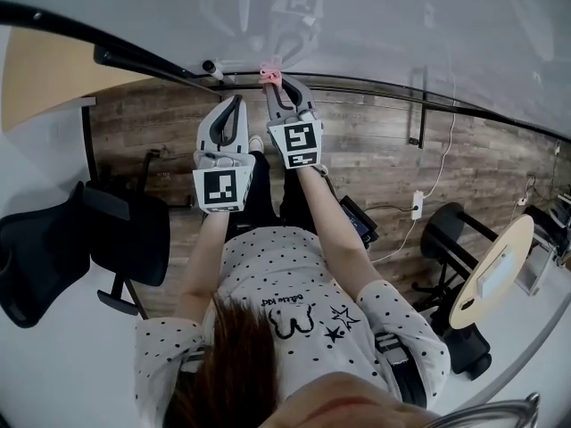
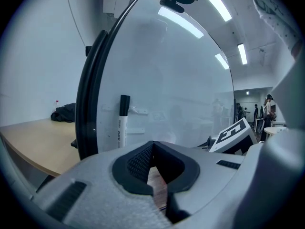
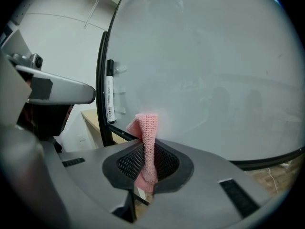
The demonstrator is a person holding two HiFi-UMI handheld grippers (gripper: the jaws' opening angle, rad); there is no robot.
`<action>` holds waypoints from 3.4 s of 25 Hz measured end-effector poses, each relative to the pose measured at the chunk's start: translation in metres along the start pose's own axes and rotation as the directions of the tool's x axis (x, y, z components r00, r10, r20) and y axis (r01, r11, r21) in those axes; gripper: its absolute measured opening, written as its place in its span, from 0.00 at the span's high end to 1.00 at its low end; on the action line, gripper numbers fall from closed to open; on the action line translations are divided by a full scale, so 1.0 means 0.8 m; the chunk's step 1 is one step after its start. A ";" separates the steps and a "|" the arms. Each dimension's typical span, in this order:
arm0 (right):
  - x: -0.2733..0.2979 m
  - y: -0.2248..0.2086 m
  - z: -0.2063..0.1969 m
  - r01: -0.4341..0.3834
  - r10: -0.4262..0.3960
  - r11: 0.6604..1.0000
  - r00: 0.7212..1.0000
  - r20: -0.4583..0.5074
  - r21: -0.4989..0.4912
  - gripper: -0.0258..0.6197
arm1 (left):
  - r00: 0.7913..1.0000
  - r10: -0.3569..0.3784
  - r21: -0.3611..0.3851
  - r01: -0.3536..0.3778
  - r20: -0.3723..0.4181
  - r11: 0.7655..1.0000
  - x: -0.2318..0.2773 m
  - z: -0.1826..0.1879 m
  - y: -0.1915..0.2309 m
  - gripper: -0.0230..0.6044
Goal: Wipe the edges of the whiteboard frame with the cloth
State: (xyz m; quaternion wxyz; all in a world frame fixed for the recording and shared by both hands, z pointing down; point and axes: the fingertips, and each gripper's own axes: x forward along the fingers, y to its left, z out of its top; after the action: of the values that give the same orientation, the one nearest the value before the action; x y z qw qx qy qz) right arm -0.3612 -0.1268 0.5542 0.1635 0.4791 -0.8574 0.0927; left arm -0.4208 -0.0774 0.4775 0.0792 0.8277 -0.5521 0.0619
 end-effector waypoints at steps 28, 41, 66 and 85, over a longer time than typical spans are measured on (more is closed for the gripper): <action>-0.033 -0.059 -0.004 -0.001 0.001 1.000 1.000 0.009 -0.009 0.91 | 1.000 -0.012 0.018 0.012 0.002 1.000 0.026 0.006 -0.069 0.94; -0.045 -0.081 -0.006 0.002 -0.002 1.000 1.000 0.006 -0.009 0.91 | 1.000 -0.016 0.024 0.016 0.007 1.000 0.034 0.013 -0.090 0.94; -0.065 -0.113 -0.015 -0.019 0.019 1.000 1.000 0.011 -0.010 0.91 | 1.000 0.006 0.025 -0.006 0.002 1.000 0.048 0.012 -0.124 0.94; -0.093 -0.165 -0.027 -0.047 0.048 0.999 0.999 0.020 -0.006 0.91 | 0.998 0.062 0.027 -0.062 0.000 0.998 0.061 0.010 -0.180 0.94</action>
State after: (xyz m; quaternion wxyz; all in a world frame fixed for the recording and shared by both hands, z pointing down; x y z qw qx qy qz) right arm -0.2082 -0.1302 0.5469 0.1540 0.4590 -0.8704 0.0892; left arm -0.2692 -0.0689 0.4697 0.0661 0.8113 -0.5764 0.0720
